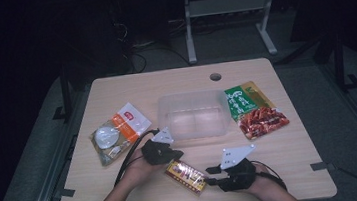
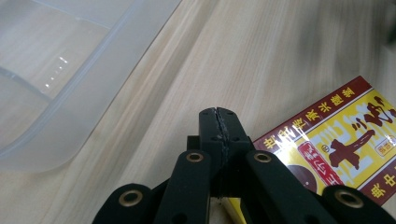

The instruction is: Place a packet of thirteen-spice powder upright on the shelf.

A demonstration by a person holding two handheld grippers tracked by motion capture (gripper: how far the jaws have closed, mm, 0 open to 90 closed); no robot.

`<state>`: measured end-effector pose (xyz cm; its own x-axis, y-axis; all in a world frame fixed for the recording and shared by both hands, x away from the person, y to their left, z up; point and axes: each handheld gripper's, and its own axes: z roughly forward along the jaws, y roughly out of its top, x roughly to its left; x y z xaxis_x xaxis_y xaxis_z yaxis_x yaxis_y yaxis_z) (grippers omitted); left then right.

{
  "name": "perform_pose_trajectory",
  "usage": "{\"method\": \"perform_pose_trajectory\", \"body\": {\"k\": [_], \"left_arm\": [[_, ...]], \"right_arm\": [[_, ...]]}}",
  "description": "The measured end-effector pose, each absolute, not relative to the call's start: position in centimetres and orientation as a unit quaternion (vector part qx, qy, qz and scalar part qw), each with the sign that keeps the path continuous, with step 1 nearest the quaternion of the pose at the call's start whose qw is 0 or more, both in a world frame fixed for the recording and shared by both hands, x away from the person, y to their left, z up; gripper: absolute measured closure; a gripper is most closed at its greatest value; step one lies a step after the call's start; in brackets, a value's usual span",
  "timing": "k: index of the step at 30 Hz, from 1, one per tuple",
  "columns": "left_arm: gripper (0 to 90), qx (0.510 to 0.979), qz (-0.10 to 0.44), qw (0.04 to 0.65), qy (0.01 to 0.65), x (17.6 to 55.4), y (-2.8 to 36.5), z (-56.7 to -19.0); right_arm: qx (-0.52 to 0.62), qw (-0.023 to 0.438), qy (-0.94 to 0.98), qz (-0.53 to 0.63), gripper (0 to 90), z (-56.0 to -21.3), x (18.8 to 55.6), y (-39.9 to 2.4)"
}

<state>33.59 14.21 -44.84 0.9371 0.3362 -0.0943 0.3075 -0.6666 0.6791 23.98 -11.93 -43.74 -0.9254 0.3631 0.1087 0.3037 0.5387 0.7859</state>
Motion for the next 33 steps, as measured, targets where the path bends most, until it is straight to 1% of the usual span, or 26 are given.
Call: {"method": "perform_pose_trajectory", "body": {"k": [1,2,4,5,10,14,18,22,26,27,30,31,33], "left_arm": [[89.9,0.913,0.02,0.368,0.176,33.6,14.2,-44.8],[89.9,0.913,0.02,0.368,0.175,33.6,14.2,-44.8],[89.9,0.913,0.017,0.367,0.178,33.5,14.2,-44.8],[89.9,0.914,0.015,0.364,0.176,33.6,14.2,-44.7],[89.9,0.914,0.015,0.364,0.176,33.6,14.3,-44.8],[89.9,0.916,0.014,0.361,0.175,33.6,14.3,-44.8],[89.9,0.918,0.012,0.356,0.173,33.5,14.4,-45.0],[89.9,0.918,0.012,0.355,0.175,33.4,14.5,-45.0],[89.9,0.919,0.007,0.354,0.176,33.3,14.6,-45.0],[89.9,0.918,0.008,0.355,0.175,33.3,14.7,-45.0],[89.9,0.916,0.003,0.358,0.178,33.0,14.8,-44.9],[89.9,0.917,0.003,0.356,0.179,32.9,14.9,-44.8],[89.9,0.916,0.002,0.359,0.179,32.6,15.4,-44.7]], "right_arm": [[0.176,0.022,0.876,0.448,78.9,-43.6,23.6,-10.9],[0.176,0.022,0.876,0.448,78.9,-43.6,23.6,-10.9],[0.159,0.013,0.88,0.448,87.5,-43.6,23.2,-9.9],[0.153,0.012,0.882,0.446,89.5,-43.7,23.2,-9.6],[0.118,0.013,0.9,0.419,89.7,-44.7,23.1,-8.3],[0.123,-0.007,0.903,0.412,89.7,-45.1,22.7,-7.8],[0.108,0.002,0.908,0.404,89.8,-45.3,22.7,-7.5],[0.124,0.0,0.907,0.403,89.8,-45.3,22.9,-7.9],[0.115,0.013,0.91,0.397,89.8,-45.4,23.2,-8.1],[0.112,0.029,0.918,0.379,89.8,-45.6,23.2,-8.0],[0.113,0.041,0.923,0.366,89.8,-46.0,23.5,-8.2],[0.136,0.032,0.92,0.366,89.8,-45.9,23.5,-8.2],[0.141,0.043,0.919,0.365,89.8,-45.9,24.0,-8.6]]}}
